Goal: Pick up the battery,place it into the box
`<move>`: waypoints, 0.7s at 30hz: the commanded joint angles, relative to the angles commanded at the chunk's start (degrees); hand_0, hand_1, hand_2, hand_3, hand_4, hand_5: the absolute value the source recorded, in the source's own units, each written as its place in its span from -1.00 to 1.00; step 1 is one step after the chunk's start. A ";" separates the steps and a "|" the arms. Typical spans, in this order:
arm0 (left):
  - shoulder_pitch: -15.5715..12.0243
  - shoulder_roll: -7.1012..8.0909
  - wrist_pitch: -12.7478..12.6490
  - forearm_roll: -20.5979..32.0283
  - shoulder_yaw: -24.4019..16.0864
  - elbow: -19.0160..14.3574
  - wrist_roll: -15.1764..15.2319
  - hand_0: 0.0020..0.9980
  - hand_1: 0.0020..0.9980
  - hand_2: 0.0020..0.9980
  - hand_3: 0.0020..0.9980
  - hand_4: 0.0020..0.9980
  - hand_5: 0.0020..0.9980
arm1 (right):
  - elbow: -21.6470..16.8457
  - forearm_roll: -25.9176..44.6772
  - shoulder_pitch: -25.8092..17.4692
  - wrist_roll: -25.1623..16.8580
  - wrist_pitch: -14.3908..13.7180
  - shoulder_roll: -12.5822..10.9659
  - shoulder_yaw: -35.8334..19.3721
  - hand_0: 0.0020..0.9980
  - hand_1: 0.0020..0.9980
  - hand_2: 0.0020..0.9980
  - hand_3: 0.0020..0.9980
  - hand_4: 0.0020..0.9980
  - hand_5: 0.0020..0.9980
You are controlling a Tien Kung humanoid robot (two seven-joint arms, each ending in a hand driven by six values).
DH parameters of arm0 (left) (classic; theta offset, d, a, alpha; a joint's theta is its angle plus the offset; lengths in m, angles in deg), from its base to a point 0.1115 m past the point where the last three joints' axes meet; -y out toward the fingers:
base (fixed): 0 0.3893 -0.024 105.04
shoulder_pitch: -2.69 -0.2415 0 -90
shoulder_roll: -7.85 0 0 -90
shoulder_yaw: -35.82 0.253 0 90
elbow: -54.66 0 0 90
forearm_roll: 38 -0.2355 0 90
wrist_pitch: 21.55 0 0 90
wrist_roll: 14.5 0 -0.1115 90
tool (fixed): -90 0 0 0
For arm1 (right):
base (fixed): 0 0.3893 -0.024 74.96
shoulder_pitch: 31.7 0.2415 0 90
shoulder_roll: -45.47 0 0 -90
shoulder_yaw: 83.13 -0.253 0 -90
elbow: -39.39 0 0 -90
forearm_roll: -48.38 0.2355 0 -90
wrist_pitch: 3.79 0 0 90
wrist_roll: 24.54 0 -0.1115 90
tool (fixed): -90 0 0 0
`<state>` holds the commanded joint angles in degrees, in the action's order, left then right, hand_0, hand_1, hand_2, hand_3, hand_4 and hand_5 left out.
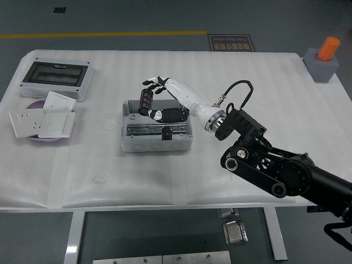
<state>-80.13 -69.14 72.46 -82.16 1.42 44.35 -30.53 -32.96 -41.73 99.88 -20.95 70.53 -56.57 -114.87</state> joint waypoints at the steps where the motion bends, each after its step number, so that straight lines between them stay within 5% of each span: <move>1: 0.01 -0.01 0.01 0.00 0.01 0.00 -0.01 -0.07 0.17 -0.19 0.04 -0.11 -0.41 | 0.22 -0.12 0.01 0.08 0.02 0.02 0.00 1.00 0.83 1.00 1.00 1.00 0.26; 10: 0.06 -0.18 0.08 0.31 0.44 0.00 0.02 -0.07 0.17 -0.19 0.04 -0.11 -0.41 | 0.51 -0.81 0.64 0.70 0.56 -1.12 -0.73 1.00 0.85 1.00 1.00 1.00 0.26; 21: -0.10 -0.10 0.10 -0.01 0.14 0.00 0.04 -0.07 0.17 -0.20 0.03 -0.10 -0.41 | -3.60 -3.31 1.81 1.48 1.04 -9.66 -12.00 1.00 0.79 0.97 1.00 1.00 0.36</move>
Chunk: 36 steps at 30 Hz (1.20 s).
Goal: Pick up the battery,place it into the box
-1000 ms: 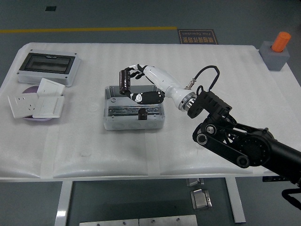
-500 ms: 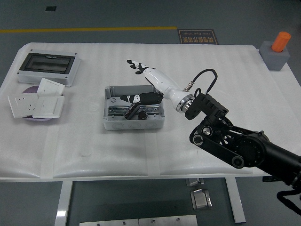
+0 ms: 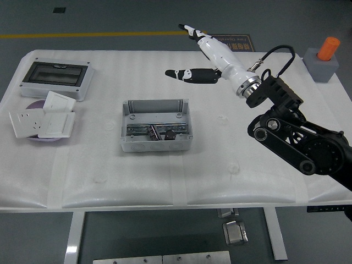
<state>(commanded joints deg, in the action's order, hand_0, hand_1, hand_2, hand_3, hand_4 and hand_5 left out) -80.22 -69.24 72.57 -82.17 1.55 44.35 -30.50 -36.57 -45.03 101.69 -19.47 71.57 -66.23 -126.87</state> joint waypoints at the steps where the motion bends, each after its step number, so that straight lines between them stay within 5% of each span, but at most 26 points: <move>1: -0.10 -0.01 -0.01 0.02 -0.04 0.00 -0.01 -0.07 0.17 -0.20 0.03 -0.10 -0.41 | 0.14 0.01 -0.36 -0.08 0.00 -0.56 -1.04 1.00 0.79 0.97 1.00 1.00 0.36; 7: -0.98 -0.16 -0.06 0.57 0.02 0.00 0.04 -0.07 0.17 -0.20 0.04 -0.10 -0.41 | 1.86 2.98 -3.99 -2.05 -0.40 -2.87 -8.23 1.00 0.76 0.93 1.00 1.00 0.36; 16: -2.11 0.09 0.00 0.66 -0.20 0.00 -0.05 -0.07 0.17 -0.20 0.03 -0.10 -0.41 | 2.60 16.01 -10.99 -9.91 0.66 -3.12 -17.43 1.00 0.74 0.92 1.00 1.00 0.34; 28: -2.46 -0.01 -0.04 1.49 0.42 0.00 0.25 -0.08 0.17 -0.20 0.04 -0.10 -0.42 | 1.40 33.57 -16.14 -14.82 3.15 -2.35 -21.30 1.00 0.66 0.81 1.00 1.00 0.35; 36: -2.55 -0.30 -0.11 1.73 0.30 0.00 0.33 -0.08 0.17 -0.20 0.03 -0.10 -0.42 | 1.17 36.81 -17.13 -15.02 3.38 -2.88 -22.84 0.95 0.62 0.78 1.00 1.00 0.38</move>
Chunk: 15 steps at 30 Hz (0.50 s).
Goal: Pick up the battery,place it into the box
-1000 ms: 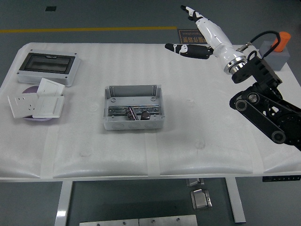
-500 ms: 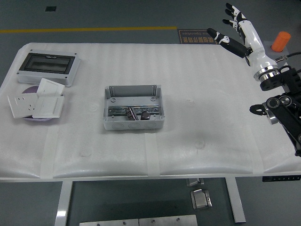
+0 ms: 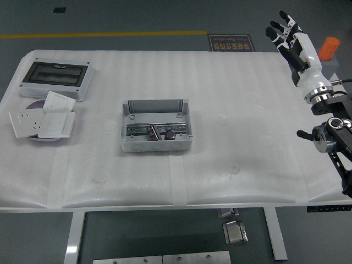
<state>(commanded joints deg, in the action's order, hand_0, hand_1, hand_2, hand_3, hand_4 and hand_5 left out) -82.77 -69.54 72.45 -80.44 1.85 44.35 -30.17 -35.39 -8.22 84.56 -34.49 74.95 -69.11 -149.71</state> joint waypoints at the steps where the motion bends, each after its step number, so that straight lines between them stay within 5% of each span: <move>1: 0.05 -0.03 -0.02 0.06 0.02 0.00 0.04 -0.08 0.17 -0.20 0.03 -0.10 -0.42 | 0.02 0.05 -0.02 -0.01 -0.03 -0.04 -0.22 0.95 0.62 0.78 1.00 1.00 0.38; 15: 0.42 0.14 -0.12 0.57 0.37 0.00 0.37 -0.08 0.17 -0.20 0.03 -0.10 -0.41 | -0.24 -0.74 -1.84 0.28 -0.13 -0.56 -2.30 0.94 0.61 0.77 0.99 1.00 0.39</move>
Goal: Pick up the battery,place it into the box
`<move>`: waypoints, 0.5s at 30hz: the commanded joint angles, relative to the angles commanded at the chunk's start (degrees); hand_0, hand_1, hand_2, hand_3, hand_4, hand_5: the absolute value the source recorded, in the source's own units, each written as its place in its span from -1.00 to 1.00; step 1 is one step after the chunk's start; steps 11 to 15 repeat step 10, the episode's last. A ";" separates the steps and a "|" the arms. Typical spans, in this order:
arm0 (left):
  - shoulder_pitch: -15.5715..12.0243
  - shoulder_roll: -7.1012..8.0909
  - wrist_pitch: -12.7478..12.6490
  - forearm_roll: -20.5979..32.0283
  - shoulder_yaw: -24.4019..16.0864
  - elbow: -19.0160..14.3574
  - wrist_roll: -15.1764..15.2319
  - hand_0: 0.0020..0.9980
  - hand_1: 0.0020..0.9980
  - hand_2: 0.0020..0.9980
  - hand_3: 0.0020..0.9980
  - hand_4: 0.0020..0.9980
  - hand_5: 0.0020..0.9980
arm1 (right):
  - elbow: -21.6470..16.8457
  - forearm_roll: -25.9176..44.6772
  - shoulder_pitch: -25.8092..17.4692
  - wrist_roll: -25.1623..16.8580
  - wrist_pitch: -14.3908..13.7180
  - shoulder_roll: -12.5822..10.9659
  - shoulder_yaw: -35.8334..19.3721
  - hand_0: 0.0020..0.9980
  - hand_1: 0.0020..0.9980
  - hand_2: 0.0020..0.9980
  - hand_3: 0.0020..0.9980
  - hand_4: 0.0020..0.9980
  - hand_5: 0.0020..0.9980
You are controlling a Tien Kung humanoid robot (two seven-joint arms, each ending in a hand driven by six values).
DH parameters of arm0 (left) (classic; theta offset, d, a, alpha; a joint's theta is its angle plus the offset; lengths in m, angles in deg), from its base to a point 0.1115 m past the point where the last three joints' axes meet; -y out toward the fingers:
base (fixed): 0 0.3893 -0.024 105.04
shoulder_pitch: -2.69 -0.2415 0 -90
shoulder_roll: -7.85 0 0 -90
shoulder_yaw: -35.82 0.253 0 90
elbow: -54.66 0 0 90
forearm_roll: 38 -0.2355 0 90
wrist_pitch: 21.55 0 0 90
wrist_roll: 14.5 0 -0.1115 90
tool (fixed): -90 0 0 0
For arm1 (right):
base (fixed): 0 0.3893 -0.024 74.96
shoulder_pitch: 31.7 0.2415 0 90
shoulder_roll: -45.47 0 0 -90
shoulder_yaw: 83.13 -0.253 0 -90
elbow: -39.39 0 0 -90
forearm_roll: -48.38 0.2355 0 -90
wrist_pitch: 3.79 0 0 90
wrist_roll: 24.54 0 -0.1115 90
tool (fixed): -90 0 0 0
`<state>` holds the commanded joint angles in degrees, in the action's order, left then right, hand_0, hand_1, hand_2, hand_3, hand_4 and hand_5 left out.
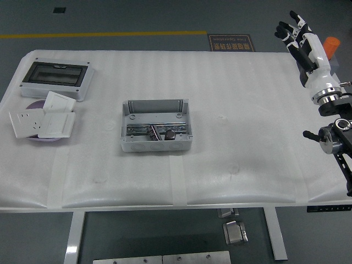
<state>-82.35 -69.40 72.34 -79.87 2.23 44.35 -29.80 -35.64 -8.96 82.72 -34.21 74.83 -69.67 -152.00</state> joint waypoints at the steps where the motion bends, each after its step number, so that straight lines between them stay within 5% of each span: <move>1: 0.02 0.01 0.00 -0.05 -0.06 0.00 -0.01 -0.08 0.17 -0.20 0.03 -0.10 -0.41 | 0.00 -0.03 -0.18 0.03 0.01 0.00 -0.17 0.94 0.61 0.77 0.99 1.00 0.39; 15: 0.12 0.07 -0.03 -0.88 -1.03 0.00 -0.19 -0.08 0.17 -0.20 0.03 -0.10 -0.41 | -0.19 -0.55 -1.07 0.27 -0.01 0.21 -0.91 0.94 0.61 0.77 0.99 1.00 0.40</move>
